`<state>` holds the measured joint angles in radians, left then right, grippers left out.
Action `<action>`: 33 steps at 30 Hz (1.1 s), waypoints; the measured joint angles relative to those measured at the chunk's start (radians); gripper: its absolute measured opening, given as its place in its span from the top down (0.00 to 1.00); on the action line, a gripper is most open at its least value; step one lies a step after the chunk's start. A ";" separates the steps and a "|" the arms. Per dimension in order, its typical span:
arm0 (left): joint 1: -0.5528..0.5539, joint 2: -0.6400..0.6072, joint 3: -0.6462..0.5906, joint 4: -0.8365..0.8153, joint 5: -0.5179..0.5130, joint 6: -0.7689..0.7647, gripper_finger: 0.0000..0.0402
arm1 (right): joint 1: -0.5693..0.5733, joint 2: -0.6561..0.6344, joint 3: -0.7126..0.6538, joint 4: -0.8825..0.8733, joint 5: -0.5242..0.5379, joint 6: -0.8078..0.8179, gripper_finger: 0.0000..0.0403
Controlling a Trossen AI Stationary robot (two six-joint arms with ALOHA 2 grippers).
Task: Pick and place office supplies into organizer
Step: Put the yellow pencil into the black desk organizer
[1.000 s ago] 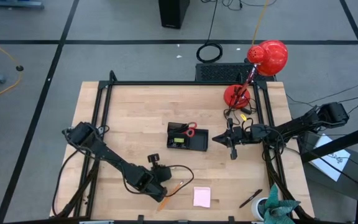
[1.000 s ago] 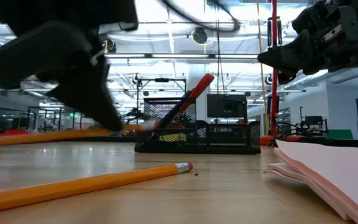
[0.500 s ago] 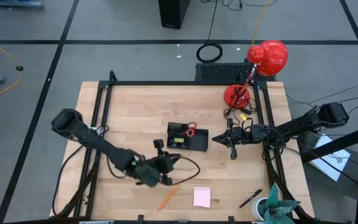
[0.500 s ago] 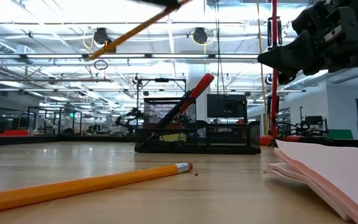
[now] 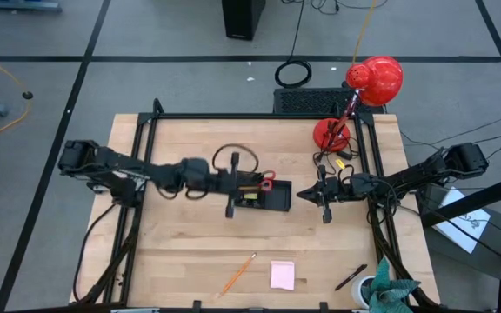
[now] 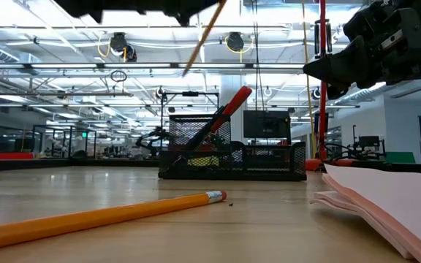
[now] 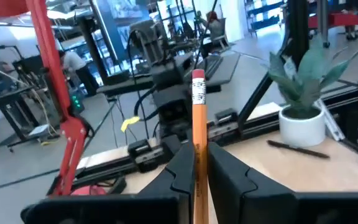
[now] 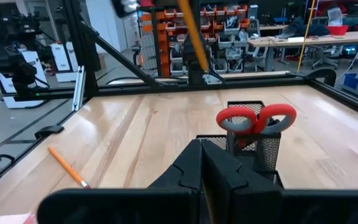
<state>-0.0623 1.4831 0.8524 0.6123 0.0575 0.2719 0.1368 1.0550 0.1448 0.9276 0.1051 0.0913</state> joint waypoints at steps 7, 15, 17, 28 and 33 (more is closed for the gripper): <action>0.127 0.081 0.000 0.038 0.169 -0.006 0.91 | 0.000 0.000 0.000 0.014 0.004 -0.009 0.99; 0.204 0.171 -0.001 0.036 0.226 -0.017 0.91 | 0.000 0.000 0.000 0.025 0.003 -0.001 0.99; 0.218 0.182 -0.013 0.041 0.247 -0.015 0.91 | 0.000 0.000 0.000 0.026 0.003 0.000 0.99; 0.268 0.184 -0.148 0.218 0.259 -0.084 0.91 | 0.000 0.000 0.000 0.025 0.000 0.005 0.99; 0.263 0.184 -0.174 0.317 0.258 -0.127 0.91 | 0.000 0.000 0.000 0.026 0.000 0.020 0.99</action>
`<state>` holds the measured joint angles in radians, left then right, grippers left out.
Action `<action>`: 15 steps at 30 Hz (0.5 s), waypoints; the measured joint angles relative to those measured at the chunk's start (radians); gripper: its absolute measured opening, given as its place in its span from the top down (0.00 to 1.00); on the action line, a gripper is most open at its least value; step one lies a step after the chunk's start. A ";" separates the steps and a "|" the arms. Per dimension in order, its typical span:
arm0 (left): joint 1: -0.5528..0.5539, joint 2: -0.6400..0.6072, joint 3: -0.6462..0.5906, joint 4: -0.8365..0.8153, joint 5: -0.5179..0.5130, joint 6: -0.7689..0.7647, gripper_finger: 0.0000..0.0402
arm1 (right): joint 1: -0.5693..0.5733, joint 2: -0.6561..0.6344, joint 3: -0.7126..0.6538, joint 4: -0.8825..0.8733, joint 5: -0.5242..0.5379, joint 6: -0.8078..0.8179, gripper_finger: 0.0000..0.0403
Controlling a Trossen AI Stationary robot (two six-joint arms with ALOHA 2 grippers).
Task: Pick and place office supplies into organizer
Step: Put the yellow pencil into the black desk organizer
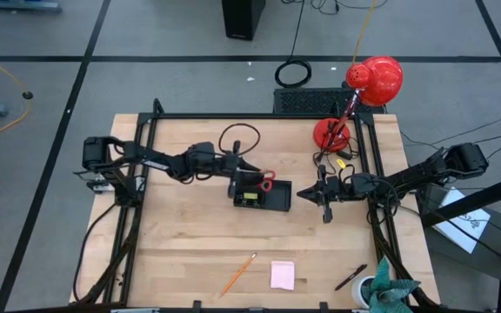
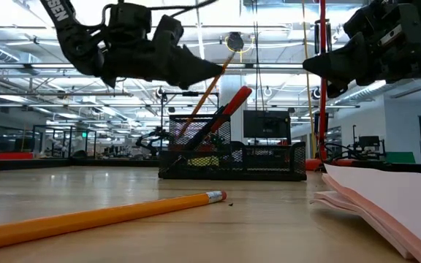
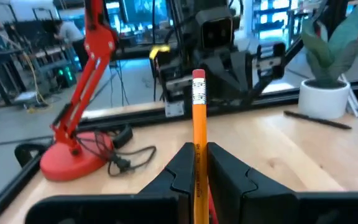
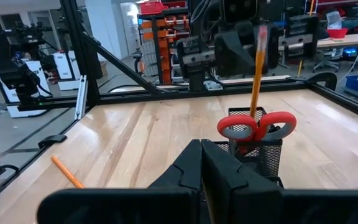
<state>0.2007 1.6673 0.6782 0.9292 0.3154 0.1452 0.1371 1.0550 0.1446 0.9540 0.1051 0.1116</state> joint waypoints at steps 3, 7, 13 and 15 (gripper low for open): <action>-0.011 0.016 -0.014 0.026 -0.025 -0.014 0.91 | 0.000 0.000 0.000 0.016 0.001 0.000 0.99; -0.028 0.040 -0.033 0.028 -0.090 -0.014 0.91 | 0.000 0.000 0.000 0.022 -0.001 0.000 0.99; -0.031 0.058 -0.037 0.032 -0.117 -0.017 0.91 | 0.002 0.000 -0.001 0.013 -0.003 0.000 0.99; -0.026 0.060 -0.039 0.013 -0.123 -0.025 0.91 | 0.002 0.000 -0.001 0.012 -0.002 0.000 0.99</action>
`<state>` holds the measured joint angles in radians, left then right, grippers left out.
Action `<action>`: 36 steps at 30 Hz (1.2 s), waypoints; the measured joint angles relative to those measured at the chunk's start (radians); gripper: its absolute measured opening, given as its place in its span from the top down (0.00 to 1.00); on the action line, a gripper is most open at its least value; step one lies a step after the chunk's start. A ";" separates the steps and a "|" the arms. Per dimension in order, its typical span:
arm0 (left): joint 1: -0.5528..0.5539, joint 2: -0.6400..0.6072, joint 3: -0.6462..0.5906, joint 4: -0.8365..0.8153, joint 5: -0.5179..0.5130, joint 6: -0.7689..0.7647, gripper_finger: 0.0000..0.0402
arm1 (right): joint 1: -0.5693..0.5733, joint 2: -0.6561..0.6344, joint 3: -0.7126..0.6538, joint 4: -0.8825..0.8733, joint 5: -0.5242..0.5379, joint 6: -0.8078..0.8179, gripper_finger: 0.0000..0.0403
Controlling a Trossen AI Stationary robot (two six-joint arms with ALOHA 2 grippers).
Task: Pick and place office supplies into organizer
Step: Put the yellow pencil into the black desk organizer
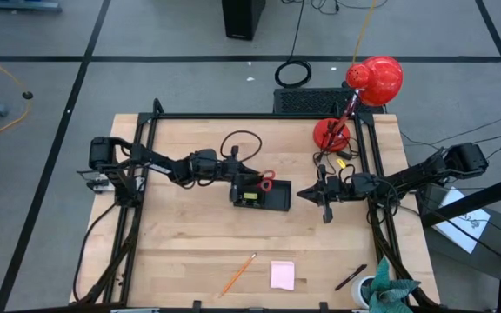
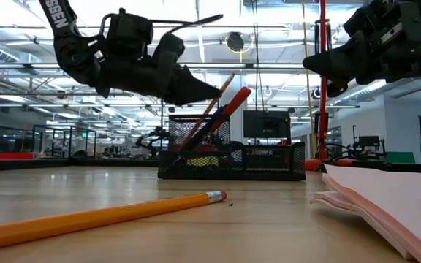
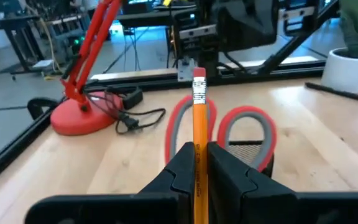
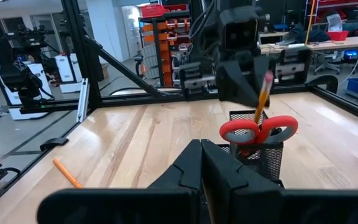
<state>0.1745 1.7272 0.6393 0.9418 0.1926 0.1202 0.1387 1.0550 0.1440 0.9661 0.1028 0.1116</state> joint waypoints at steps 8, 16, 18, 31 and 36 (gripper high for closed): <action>0.030 0.009 0.001 -0.002 0.020 -0.081 0.91 | 0.000 0.000 0.000 -0.008 0.000 0.000 0.99; 0.034 0.009 0.001 -0.003 0.035 -0.096 0.84 | 0.000 0.000 0.000 -0.007 0.000 0.000 0.99; 0.034 0.009 0.001 -0.003 0.035 -0.096 0.78 | 0.000 0.000 0.000 -0.007 0.000 0.000 0.99; -0.063 -0.154 0.072 -0.265 -0.092 -0.053 0.61 | 0.000 0.000 0.000 -0.007 0.000 -0.001 0.99; -0.259 -0.192 0.240 -0.779 -0.316 -0.029 0.68 | 0.000 0.000 0.000 -0.015 0.001 -0.009 0.99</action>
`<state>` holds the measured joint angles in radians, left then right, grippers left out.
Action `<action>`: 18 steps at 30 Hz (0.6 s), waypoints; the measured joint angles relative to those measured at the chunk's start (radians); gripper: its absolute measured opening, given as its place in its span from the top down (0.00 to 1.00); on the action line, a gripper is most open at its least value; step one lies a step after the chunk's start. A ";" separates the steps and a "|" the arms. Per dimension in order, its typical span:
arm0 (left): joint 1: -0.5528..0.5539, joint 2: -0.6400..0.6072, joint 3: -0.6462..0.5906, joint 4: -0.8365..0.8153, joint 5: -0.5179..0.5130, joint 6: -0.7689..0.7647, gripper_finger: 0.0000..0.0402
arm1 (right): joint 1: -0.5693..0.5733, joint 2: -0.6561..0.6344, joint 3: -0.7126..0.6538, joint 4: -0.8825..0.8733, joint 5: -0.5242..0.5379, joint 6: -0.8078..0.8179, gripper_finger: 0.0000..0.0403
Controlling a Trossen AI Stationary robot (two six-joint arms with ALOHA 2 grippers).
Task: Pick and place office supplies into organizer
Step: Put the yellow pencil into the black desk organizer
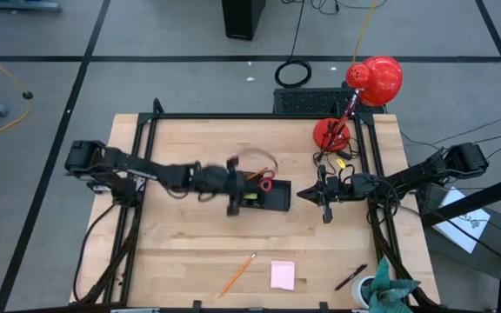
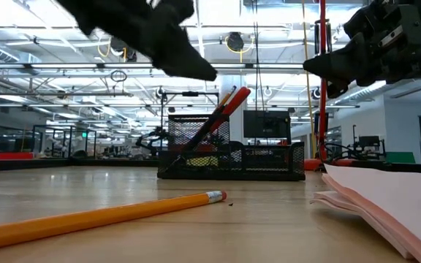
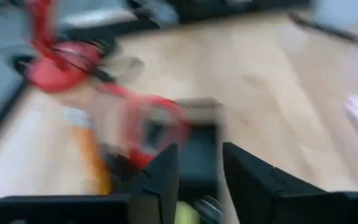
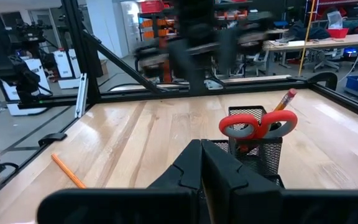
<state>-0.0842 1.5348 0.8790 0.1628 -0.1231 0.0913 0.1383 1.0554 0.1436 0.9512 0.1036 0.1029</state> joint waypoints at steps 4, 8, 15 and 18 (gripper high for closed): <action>-0.164 0.065 0.067 -0.089 -0.013 -0.044 0.80 | 0.000 0.000 0.000 -0.008 0.000 -0.010 0.99; -0.299 0.144 0.079 -0.008 -0.013 -0.074 0.97 | 0.000 0.000 0.000 -0.016 0.000 -0.010 0.99; -0.419 0.293 0.077 0.196 0.042 -0.249 0.97 | 0.000 0.001 0.001 -0.008 0.000 0.035 0.99; -0.456 0.344 0.082 0.243 0.054 -0.308 0.99 | 0.000 0.001 0.001 -0.008 0.000 0.042 0.99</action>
<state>-0.5398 1.8789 0.9606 0.4056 -0.0695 -0.2167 0.1387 1.0565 0.1444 0.9432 0.1040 0.1452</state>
